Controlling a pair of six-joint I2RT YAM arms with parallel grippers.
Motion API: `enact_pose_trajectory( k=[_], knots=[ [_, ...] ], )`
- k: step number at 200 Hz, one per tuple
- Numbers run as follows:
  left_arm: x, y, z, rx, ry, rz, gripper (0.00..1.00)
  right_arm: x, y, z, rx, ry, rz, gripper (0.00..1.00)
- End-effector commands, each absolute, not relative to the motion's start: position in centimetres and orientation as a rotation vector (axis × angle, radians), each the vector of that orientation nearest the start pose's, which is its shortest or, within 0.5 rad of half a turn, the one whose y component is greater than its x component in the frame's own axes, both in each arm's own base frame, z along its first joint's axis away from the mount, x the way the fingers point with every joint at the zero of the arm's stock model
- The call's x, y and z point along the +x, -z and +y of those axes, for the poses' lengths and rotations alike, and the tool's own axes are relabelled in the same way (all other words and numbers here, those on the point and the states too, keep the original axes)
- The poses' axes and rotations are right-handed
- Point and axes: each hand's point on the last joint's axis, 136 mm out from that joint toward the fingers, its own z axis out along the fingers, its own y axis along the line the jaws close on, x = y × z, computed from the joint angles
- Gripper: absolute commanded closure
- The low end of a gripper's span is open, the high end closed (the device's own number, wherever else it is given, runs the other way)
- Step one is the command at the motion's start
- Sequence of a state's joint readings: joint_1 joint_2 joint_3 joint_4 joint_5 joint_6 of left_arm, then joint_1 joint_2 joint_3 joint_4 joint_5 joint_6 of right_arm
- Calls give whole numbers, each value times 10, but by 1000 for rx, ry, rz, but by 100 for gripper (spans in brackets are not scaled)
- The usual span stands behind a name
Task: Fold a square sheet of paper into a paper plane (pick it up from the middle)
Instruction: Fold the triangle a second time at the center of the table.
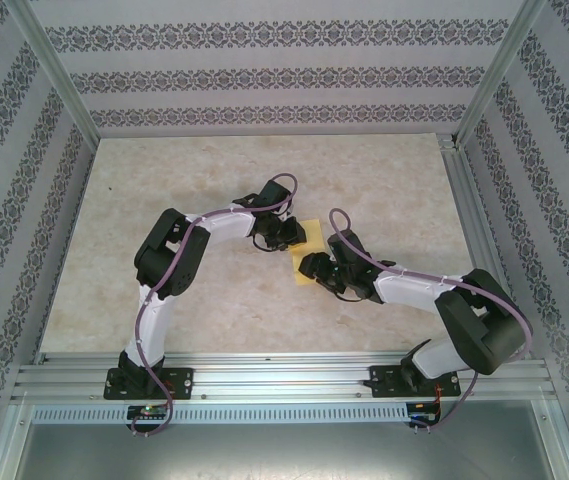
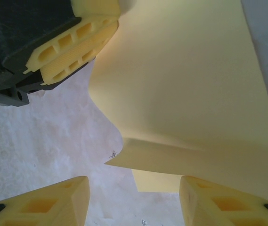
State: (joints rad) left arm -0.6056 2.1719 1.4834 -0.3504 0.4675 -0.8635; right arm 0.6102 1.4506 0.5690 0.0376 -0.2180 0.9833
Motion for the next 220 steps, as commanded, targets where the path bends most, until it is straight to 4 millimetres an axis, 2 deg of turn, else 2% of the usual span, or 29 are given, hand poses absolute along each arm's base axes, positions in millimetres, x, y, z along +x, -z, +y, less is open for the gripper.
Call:
enact_pose_trajectory(
  k=[1, 52, 86, 132, 148, 171, 179, 188, 209, 220],
  knots=[
    [360, -12, -362, -136, 1017, 2954, 76, 277, -61, 237, 232, -868, 2539, 46],
    [362, -13, -364, -130, 1019, 2955, 76, 276, -68, 236, -121, -601, 2529, 44],
    [363, -16, -366, -120, 1022, 2952, 76, 275, -62, 229, -355, -373, 2519, 44],
    [366, -19, -367, -106, 1017, 2952, 76, 267, -62, 231, -683, -205, 2483, 42],
    [366, -20, -368, -98, 1019, 2951, 76, 264, -65, 233, -789, -175, 2435, 41],
    [368, -20, -368, -89, 1013, 2954, 76, 261, -73, 250, -919, -259, 2365, 42],
    [367, -20, -368, -89, 1014, 2956, 76, 261, -83, 256, -974, -273, 2352, 43],
    [367, -20, -367, -88, 1015, 2962, 76, 253, -91, 262, -1112, -280, 2319, 43],
    [367, -22, -368, -72, 1029, 2960, 76, 255, -90, 234, -1336, -47, 2201, 43],
    [367, -20, -369, -82, 1038, 2962, 76, 247, -84, 226, -1492, -51, 2124, 44]
  ],
)
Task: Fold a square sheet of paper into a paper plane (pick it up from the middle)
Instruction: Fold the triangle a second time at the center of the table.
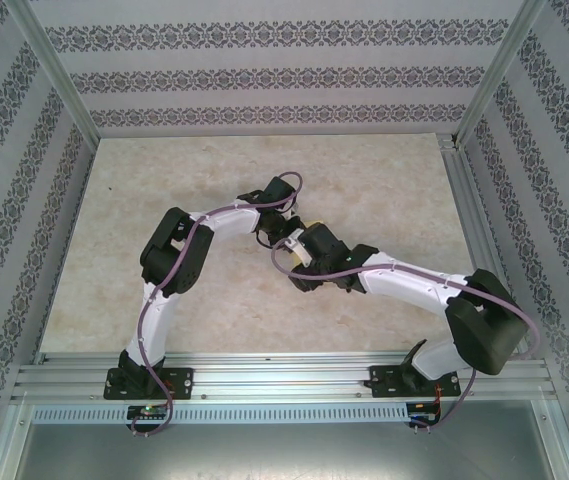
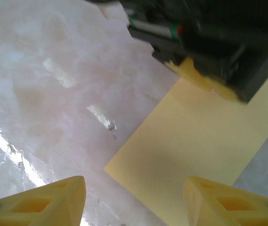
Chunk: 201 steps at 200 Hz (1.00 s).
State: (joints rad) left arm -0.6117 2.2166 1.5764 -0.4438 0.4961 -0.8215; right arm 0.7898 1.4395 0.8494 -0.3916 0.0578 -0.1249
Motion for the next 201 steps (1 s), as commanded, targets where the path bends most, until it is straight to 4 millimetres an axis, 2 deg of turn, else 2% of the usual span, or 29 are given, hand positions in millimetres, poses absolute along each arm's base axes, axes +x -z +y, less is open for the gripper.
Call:
enact_pose_trajectory(
  k=[1, 13, 30, 45, 62, 100, 153, 201],
  knots=[
    [368, -21, -369, -83, 1040, 2961, 76, 246, -83, 225, -1503, -60, 2124, 44],
    [368, -21, -371, -87, 1057, 2957, 76, 234, -81, 225, -1657, -149, 2028, 47],
    [369, -20, -371, -90, 1056, 2956, 76, 227, -86, 235, -1692, -266, 1936, 46],
    [369, -19, -371, -92, 1053, 2958, 76, 221, -73, 233, -1820, -248, 1869, 46],
    [370, -19, -372, -91, 1059, 2958, 76, 218, -59, 228, -1934, -253, 1884, 48],
    [371, -20, -372, -85, 1058, 2958, 76, 222, -43, 231, -2053, -256, 1829, 48],
    [371, -19, -372, -86, 1058, 2958, 76, 253, -29, 233, -2026, -87, 1816, 49],
    [369, -19, -372, -85, 1062, 2961, 76, 266, -22, 232, -1988, -3, 1829, 51]
  ],
)
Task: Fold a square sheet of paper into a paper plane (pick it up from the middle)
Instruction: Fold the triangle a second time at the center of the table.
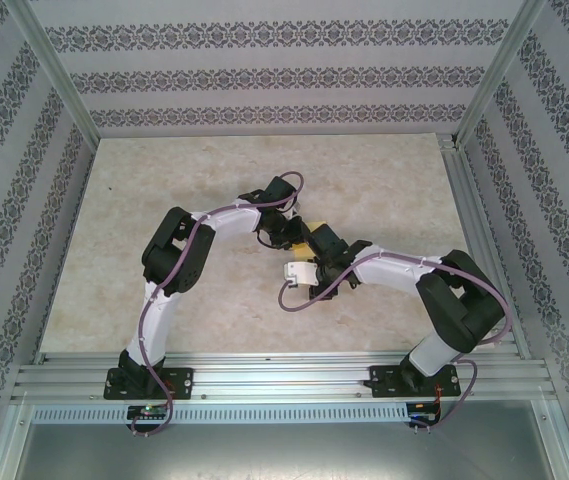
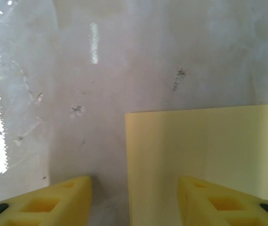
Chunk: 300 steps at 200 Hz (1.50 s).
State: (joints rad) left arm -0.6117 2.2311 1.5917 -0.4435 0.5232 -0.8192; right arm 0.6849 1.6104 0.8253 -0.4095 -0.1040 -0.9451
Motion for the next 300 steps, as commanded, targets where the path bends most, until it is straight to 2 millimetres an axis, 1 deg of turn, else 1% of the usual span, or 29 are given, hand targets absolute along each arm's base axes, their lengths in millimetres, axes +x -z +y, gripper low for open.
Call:
enact_pose_trajectory(
  k=[1, 14, 66, 76, 92, 101, 110, 140, 170, 190, 208, 215, 227, 249, 272, 285, 291, 300],
  knots=[
    [369, -20, -372, -85, 1063, 2960, 76, 266, -22, 232, -1988, 0, 1829, 52],
    [369, -20, -372, -85, 1062, 2961, 76, 268, -22, 232, -1980, 13, 1837, 55],
    [370, -21, -372, -86, 1064, 2958, 76, 272, -27, 230, -1910, 29, 1855, 58],
    [370, -21, -372, -87, 1067, 2956, 76, 271, -27, 230, -1902, 20, 1860, 58],
    [370, -22, -373, -85, 1069, 2955, 76, 262, -30, 234, -1911, -41, 1863, 59],
    [370, -22, -373, -83, 1068, 2956, 76, 266, -35, 237, -1872, -43, 1857, 59],
    [370, -22, -373, -83, 1068, 2955, 76, 266, -35, 236, -1862, -36, 1857, 60],
    [371, -24, -373, -84, 1074, 2952, 76, 262, -35, 236, -1852, -60, 1872, 61],
    [373, -28, -374, -82, 1080, 2944, 76, 262, -32, 236, -1836, -44, 1882, 63],
    [374, -30, -376, -84, 1086, 2939, 76, 262, -35, 236, -1808, -39, 1884, 63],
    [374, -33, -377, -82, 1102, 2932, 76, 267, -37, 233, -1756, -8, 1890, 64],
    [375, -35, -377, -81, 1104, 2930, 76, 268, -37, 232, -1737, -4, 1892, 65],
    [376, -37, -378, -80, 1109, 2923, 76, 268, -39, 232, -1719, -7, 1891, 71],
    [376, -39, -379, -78, 1112, 2918, 76, 269, -39, 230, -1695, -5, 1903, 75],
    [377, -41, -380, -76, 1115, 2914, 76, 268, -39, 230, -1682, -22, 1918, 83],
    [377, -43, -380, -74, 1117, 2913, 76, 268, -38, 230, -1676, -26, 1925, 84],
    [378, -43, -380, -75, 1117, 2912, 76, 267, -39, 231, -1675, -35, 1925, 88],
    [378, -44, -380, -75, 1118, 2911, 76, 266, -38, 230, -1678, -38, 1930, 89]
  ],
)
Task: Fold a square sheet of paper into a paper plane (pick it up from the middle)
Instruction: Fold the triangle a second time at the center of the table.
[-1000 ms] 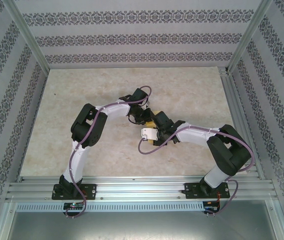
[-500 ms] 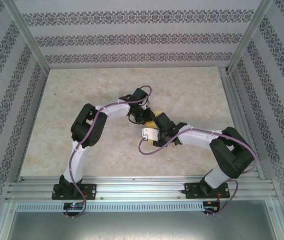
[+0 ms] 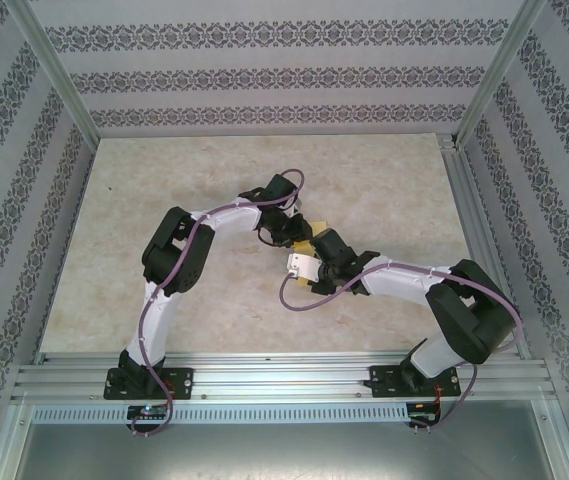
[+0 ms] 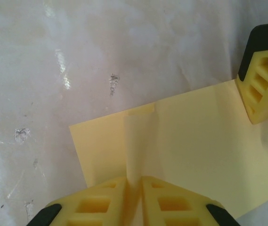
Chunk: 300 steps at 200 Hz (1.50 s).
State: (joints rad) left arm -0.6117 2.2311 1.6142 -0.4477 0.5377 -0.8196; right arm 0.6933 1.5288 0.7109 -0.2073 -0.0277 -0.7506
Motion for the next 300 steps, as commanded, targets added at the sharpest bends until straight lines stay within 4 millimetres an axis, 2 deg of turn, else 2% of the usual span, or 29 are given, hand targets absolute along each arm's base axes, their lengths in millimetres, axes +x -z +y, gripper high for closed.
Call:
enact_pose_trajectory(
  k=[1, 15, 36, 74, 110, 140, 160, 207, 256, 300],
  knots=[
    [379, -45, -380, -75, 1120, 2909, 76, 266, -38, 230, -1677, -37, 1930, 90],
    [379, -47, -381, -70, 1124, 2904, 76, 265, -38, 230, -1678, -49, 1937, 96],
    [382, -54, -381, -63, 1126, 2890, 76, 265, -38, 230, -1666, -73, 1959, 100],
    [382, -67, -377, -61, 1122, 2868, 73, 263, -43, 231, -1633, -130, 1984, 100],
    [382, -91, -354, -142, 1080, 2795, 66, 268, -58, 229, -1532, -232, 2000, 97],
    [369, -108, -339, -253, 1163, 2707, 59, 275, -68, 227, -1483, -293, 2005, 94],
    [354, -105, -338, -326, 1264, 2690, 57, 279, -73, 226, -1456, -309, 2004, 94],
    [328, -93, -353, -467, 1449, 2680, 57, 278, -73, 226, -1465, -318, 2001, 94],
    [329, -86, -362, -574, 1507, 2646, 54, 278, -73, 226, -1469, -321, 1998, 94],
    [323, -68, -365, -653, 1510, 2666, 53, 277, -73, 226, -1472, -321, 1999, 94]
  ],
)
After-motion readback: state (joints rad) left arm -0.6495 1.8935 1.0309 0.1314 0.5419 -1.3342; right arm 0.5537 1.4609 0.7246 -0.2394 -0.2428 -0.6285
